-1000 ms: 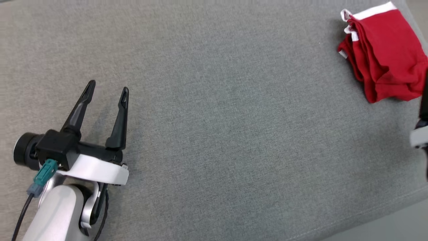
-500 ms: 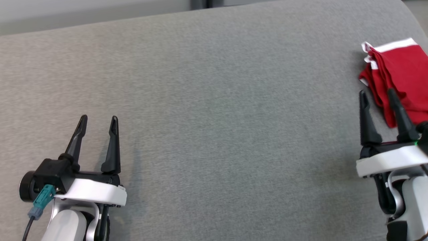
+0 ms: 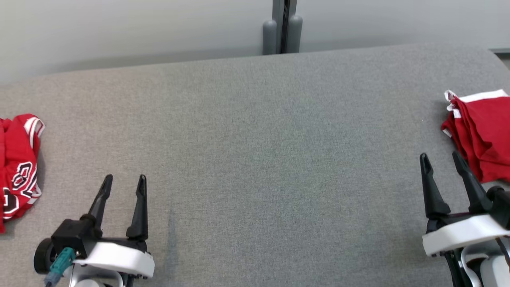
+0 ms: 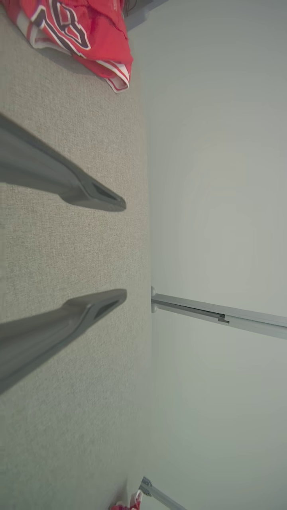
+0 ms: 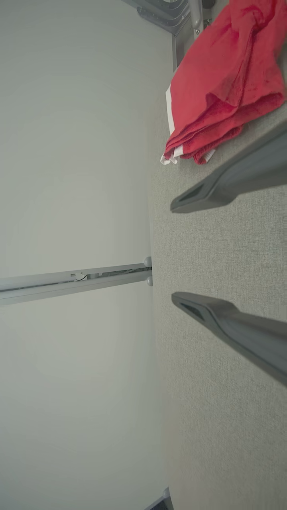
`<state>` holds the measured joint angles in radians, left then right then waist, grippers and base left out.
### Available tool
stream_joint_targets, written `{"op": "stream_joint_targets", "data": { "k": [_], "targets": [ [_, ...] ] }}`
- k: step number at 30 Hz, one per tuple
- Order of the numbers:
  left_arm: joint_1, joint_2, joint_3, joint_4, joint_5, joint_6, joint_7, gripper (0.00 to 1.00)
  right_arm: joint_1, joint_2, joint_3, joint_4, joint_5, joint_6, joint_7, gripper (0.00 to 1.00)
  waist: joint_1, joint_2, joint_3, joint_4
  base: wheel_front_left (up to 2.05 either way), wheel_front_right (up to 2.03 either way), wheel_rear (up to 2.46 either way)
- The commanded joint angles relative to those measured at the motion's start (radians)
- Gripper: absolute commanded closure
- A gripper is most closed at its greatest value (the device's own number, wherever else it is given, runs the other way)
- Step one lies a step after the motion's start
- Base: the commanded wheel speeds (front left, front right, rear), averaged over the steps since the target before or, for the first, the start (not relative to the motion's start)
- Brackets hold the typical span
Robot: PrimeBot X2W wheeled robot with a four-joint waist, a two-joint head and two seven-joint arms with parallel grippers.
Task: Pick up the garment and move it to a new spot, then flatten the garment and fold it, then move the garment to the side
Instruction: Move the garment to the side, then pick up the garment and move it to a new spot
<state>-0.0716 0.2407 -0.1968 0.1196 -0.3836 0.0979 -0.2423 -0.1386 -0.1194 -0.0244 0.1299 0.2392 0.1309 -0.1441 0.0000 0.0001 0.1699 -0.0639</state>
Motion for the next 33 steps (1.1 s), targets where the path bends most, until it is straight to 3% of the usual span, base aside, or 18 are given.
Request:
{"op": "stream_joint_targets", "data": {
  "k": [1, 18, 33],
  "targets": [
    [0.018, 0.004, -0.002, 0.004, -0.008, 0.000, 0.001, 0.00, 0.026, 0.000, -0.007, -0.017, 0.000, 0.000, 0.011, 0.00, 0.0000, -0.0001, -0.027, 0.006, 0.00, 0.00, 0.00],
    [0.127, 0.018, -0.010, -0.001, -0.030, 0.016, 0.012, 0.00, 0.179, 0.015, -0.055, -0.139, -0.032, 0.000, 0.083, 0.00, 0.0000, -0.0001, -0.131, 0.017, 0.00, 0.00, 0.00],
    [0.129, 0.020, -0.018, -0.011, -0.037, 0.026, 0.014, 0.00, 0.200, 0.028, -0.075, -0.173, -0.035, 0.000, 0.100, 0.00, 0.0000, -0.0001, -0.133, 0.028, 0.00, 0.00, 0.00]
  ]
}}
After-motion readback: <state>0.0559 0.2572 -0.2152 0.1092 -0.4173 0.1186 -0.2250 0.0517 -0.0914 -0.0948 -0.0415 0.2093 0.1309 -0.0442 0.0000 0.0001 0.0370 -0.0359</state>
